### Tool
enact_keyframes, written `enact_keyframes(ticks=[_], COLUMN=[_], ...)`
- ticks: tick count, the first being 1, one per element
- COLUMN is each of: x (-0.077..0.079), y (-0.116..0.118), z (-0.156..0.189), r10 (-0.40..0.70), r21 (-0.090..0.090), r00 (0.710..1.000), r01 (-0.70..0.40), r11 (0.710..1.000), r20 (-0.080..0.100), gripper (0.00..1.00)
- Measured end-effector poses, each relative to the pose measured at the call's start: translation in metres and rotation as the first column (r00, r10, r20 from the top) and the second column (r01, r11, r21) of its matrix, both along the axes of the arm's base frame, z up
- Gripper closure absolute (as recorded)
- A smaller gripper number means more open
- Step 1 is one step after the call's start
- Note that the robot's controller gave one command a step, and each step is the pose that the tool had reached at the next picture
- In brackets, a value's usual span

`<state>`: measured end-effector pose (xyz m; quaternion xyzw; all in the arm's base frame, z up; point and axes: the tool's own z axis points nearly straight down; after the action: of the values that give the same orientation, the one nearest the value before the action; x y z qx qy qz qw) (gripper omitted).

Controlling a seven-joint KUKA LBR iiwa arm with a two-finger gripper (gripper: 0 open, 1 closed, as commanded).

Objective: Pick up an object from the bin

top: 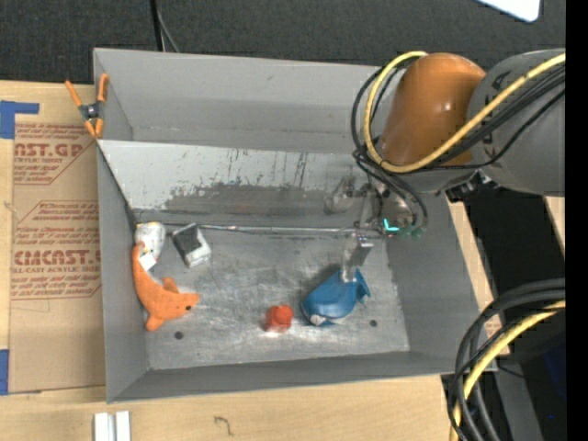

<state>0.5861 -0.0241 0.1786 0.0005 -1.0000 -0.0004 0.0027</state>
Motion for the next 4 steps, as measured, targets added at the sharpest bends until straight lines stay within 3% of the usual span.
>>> enact_keyframes(ticks=[1,2,3,4], x=[0.002,-0.010,-0.057,-0.057], y=[0.000,0.002,-0.043,-0.043], z=[0.004,-0.033,-0.080,-0.080], r10=[0.000,0.083,0.425,0.425], r21=[-0.001,-0.001,-0.014,-0.014], r00=[1.000,0.996,0.904,0.904], r01=[0.000,-0.083,-0.424,-0.425], r11=[1.000,0.997,0.905,0.905], r20=[0.007,0.012,0.041,0.040], gripper=[0.00,0.00,1.00,1.00])
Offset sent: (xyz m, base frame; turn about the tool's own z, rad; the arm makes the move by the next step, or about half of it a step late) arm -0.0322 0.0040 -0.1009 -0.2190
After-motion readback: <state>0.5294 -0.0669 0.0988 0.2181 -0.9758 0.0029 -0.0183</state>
